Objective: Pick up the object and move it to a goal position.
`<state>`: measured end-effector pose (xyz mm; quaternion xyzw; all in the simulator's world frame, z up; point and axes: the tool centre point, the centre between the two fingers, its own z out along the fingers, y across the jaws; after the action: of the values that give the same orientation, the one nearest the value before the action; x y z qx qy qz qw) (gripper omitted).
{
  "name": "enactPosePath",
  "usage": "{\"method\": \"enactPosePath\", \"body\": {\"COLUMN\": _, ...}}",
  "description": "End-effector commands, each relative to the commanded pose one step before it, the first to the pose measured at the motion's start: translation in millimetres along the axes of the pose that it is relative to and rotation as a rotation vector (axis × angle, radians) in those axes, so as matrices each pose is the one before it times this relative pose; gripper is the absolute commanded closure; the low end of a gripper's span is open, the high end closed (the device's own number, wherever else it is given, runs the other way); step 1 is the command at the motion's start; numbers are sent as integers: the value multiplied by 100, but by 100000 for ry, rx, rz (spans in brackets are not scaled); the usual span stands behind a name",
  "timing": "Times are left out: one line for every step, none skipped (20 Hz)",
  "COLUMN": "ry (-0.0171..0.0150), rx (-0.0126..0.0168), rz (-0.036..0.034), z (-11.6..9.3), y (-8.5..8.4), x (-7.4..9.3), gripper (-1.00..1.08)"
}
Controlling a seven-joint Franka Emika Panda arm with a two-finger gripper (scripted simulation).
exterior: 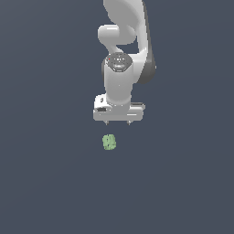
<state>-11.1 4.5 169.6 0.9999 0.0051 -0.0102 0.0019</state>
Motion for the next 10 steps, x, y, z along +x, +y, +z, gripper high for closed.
{"method": "enactPosePath", "body": {"ry": 0, "rx": 0, "rz": 0, "z": 0, "y": 1, "x": 0, "gripper": -92}}
{"method": "enactPosePath", "body": {"ry": 130, "rx": -29, "rz": -35, "z": -44, "y": -24, "x": 41, "gripper": -92}}
{"method": "enactPosePath", "body": {"ry": 413, "rx": -89, "rz": -111, "z": -149, "y": -73, "x": 116, "gripper": -92}}
{"method": "enactPosePath", "body": {"ry": 663, "rx": -142, "rz": -190, "z": -236, "y": -118, "x": 193, "gripper": -92}}
{"method": "enactPosePath", "body": {"ry": 915, "rx": -193, "rz": -289, "z": -328, "y": -163, "x": 266, "gripper": -92}}
{"method": "enactPosePath", "body": {"ry": 1116, "rx": -234, "rz": -410, "z": -404, "y": -200, "x": 322, "gripper": -92}}
{"method": "enactPosePath", "body": {"ry": 1004, "rx": -211, "rz": -449, "z": -369, "y": -181, "x": 288, "gripper": -92}}
{"method": "enactPosePath", "body": {"ry": 806, "rx": -172, "rz": -456, "z": -301, "y": -147, "x": 231, "gripper": -92}}
{"method": "enactPosePath", "body": {"ry": 568, "rx": -127, "rz": -431, "z": -218, "y": -105, "x": 161, "gripper": -92}}
{"method": "enactPosePath", "body": {"ry": 300, "rx": -73, "rz": -345, "z": -123, "y": -59, "x": 82, "gripper": -92}}
